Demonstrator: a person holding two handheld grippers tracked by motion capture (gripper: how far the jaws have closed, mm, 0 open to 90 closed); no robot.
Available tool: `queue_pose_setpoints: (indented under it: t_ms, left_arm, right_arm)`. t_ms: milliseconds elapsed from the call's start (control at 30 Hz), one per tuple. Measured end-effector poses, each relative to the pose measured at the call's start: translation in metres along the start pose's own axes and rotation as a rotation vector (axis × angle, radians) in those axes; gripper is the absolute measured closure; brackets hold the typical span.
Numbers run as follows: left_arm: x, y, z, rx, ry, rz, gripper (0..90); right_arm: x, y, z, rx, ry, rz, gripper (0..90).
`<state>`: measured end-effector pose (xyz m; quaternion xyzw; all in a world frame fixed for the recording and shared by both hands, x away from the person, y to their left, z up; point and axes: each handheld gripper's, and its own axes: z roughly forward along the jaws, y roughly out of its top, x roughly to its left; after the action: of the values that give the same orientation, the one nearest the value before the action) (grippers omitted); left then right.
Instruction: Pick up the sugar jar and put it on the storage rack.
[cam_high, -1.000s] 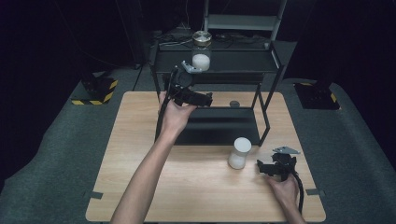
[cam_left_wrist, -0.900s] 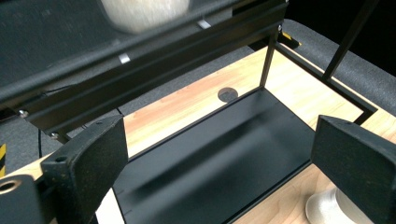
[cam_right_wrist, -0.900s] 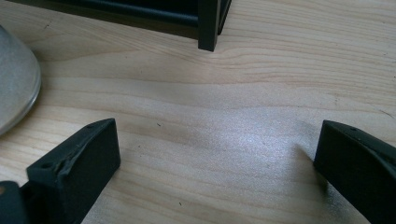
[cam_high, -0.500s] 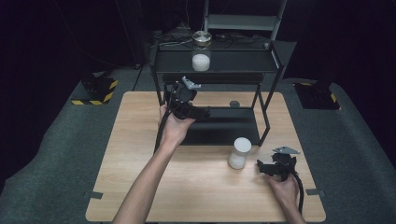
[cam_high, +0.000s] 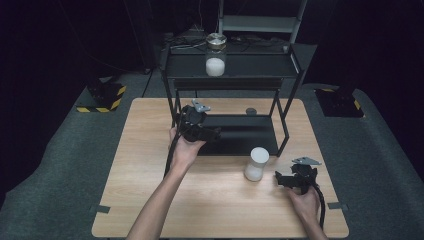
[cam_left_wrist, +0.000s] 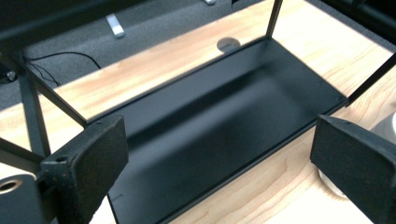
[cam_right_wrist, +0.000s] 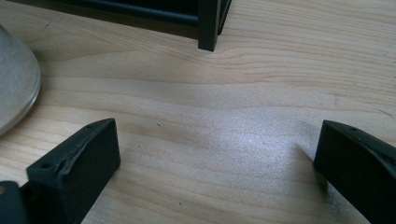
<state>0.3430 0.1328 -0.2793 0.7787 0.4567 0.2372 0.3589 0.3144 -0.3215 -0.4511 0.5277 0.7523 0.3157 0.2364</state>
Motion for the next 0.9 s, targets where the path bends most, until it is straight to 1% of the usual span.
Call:
queue_pose_setpoints:
  t_ms: [200, 267, 333, 433, 500, 600, 767, 900]
  left_arm:
    - [-0.003, -0.017, 0.011, 0.015, 0.001, -0.007, 4.3]
    - [-0.003, -0.023, 0.016, 0.017, 0.001, -0.02, 4.4]
    - [-0.003, -0.028, 0.02, 0.028, -0.003, -0.023, 4.3]
    - [-0.003, -0.035, 0.025, 0.039, -0.003, -0.023, 4.3]
    - [-0.005, -0.04, 0.029, 0.047, 0.004, -0.016, 4.3]
    - [-0.007, -0.048, 0.033, 0.048, 0.007, -0.023, 4.3]
    - [-0.01, -0.062, 0.043, 0.07, 0.007, -0.018, 4.3]
    - [-0.012, -0.073, 0.052, 0.086, 0.01, -0.028, 4.3]
  right_arm:
    - [0.0, 0.0, 0.0, 0.0, 0.0, 0.0, 0.0]
    - [0.0, 0.0, 0.0, 0.0, 0.0, 0.0, 0.0]
    - [0.0, 0.0, 0.0, 0.0, 0.0, 0.0, 0.0]
    - [0.0, 0.0, 0.0, 0.0, 0.0, 0.0, 0.0]
    - [0.0, 0.0, 0.0, 0.0, 0.0, 0.0, 0.0]
    - [0.0, 0.0, 0.0, 0.0, 0.0, 0.0, 0.0]
    - [0.0, 0.0, 0.0, 0.0, 0.0, 0.0, 0.0]
    - [0.0, 0.0, 0.0, 0.0, 0.0, 0.0, 0.0]
